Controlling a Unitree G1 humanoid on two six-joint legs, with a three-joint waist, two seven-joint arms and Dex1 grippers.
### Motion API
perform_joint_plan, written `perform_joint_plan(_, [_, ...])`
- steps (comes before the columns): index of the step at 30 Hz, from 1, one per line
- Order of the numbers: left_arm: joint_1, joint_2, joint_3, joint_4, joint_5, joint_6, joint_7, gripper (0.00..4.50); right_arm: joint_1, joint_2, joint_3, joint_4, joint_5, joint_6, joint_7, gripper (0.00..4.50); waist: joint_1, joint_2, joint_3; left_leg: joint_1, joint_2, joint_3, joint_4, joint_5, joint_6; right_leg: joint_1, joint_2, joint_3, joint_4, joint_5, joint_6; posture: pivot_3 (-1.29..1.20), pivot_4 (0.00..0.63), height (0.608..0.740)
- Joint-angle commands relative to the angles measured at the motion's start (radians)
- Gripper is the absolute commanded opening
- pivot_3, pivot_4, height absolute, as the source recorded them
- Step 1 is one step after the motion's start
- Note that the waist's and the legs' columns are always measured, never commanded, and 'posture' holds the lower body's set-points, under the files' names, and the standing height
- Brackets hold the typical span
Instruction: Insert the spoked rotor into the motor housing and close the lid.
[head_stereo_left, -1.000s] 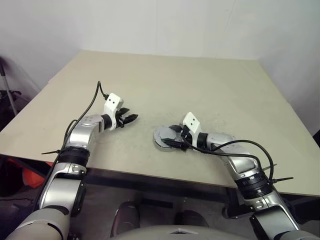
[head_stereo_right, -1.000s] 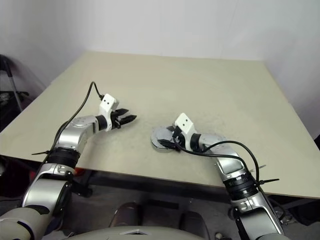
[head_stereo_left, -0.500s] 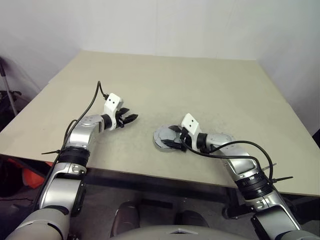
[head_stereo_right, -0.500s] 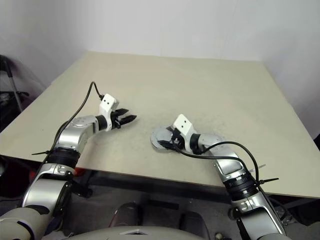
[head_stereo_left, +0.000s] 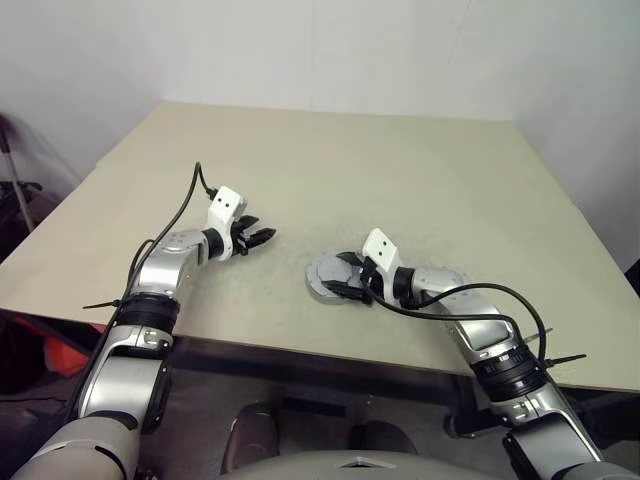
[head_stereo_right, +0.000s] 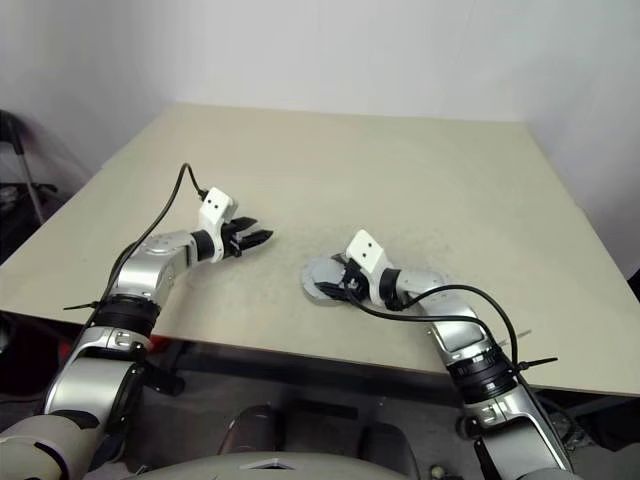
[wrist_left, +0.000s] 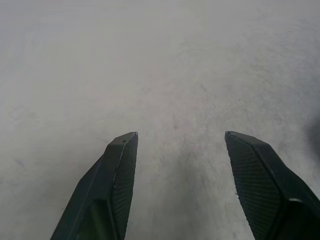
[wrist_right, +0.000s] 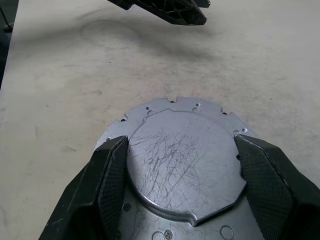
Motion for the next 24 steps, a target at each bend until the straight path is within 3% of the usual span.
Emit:
perform_joint_plan(1, [-0.013,0.009,0.006,-0.022,0.004,-0.014,0.002,2.95,0.000,0.002,0.001,-0.001,0.003,0.004,0.010,2.93,0.000,0.000,0.000,0.000,0.000,0.000,0.000,0.000,0.000,0.000,0.000,0.000,0.000,0.000,0.000,0.00,0.000,0.740])
perform_joint_plan(22, [0.000,0.009,0.005,-0.034,0.017,-0.015,0.006,2.95,-0.029,0.008,0.069,0.075,-0.099,0.013,-0.038,2.93,-0.009,0.000,0.000,0.004,0.001,0.000,-0.001,0.000,0.000,0.002,0.000,0.000,0.000,0.000,0.000,0.00,0.000,0.740])
perform_joint_plan(24, [0.001,0.009,0.005,-0.037,0.016,-0.013,0.005,2.95,-0.024,0.007,0.075,0.075,-0.103,0.015,-0.039,2.93,-0.008,0.000,-0.001,0.006,0.001,0.000,-0.002,0.000,0.000,0.002,0.000,0.000,0.000,-0.003,0.005,0.00,0.000,0.740])
